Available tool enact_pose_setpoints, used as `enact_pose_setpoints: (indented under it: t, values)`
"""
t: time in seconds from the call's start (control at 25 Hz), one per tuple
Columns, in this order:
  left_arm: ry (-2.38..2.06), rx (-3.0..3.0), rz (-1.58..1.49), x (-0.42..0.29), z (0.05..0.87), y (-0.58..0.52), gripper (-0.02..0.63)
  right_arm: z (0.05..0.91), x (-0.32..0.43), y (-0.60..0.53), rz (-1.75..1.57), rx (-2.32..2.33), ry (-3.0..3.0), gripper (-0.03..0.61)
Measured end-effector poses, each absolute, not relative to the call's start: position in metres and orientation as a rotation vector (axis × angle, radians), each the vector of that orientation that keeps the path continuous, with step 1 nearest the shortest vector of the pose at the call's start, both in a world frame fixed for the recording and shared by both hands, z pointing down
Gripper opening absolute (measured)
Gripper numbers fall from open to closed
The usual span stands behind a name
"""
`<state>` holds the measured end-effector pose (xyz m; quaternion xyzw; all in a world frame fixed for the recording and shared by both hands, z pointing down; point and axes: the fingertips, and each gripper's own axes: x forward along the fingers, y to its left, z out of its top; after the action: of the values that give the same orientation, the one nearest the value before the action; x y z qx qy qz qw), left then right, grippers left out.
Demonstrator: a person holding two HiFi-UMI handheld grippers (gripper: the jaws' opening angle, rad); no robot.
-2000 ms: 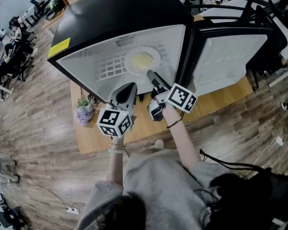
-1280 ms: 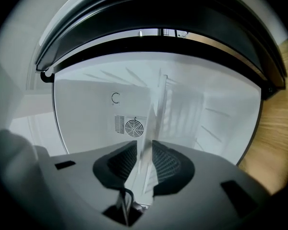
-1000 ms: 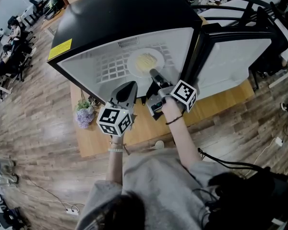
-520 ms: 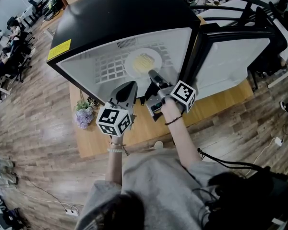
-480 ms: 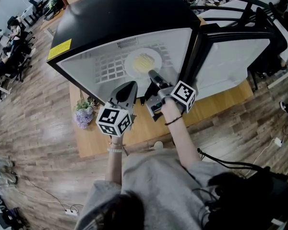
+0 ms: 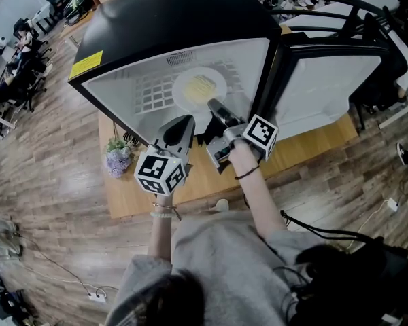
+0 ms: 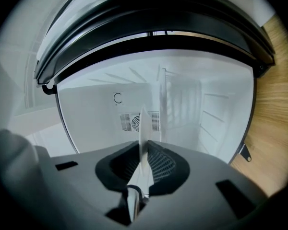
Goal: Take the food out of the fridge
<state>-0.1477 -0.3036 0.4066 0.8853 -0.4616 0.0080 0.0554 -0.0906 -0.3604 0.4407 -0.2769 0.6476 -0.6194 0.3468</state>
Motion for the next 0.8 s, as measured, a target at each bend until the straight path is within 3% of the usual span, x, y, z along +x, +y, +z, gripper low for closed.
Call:
enact_pose_setpoints:
  t: [0.8]
  values:
    - [-1.393,2.751,0.004,-0.125,0.377,-0.251,0.008,0.414,-0.074,-0.313,-1.640,-0.597,1.732,0.049]
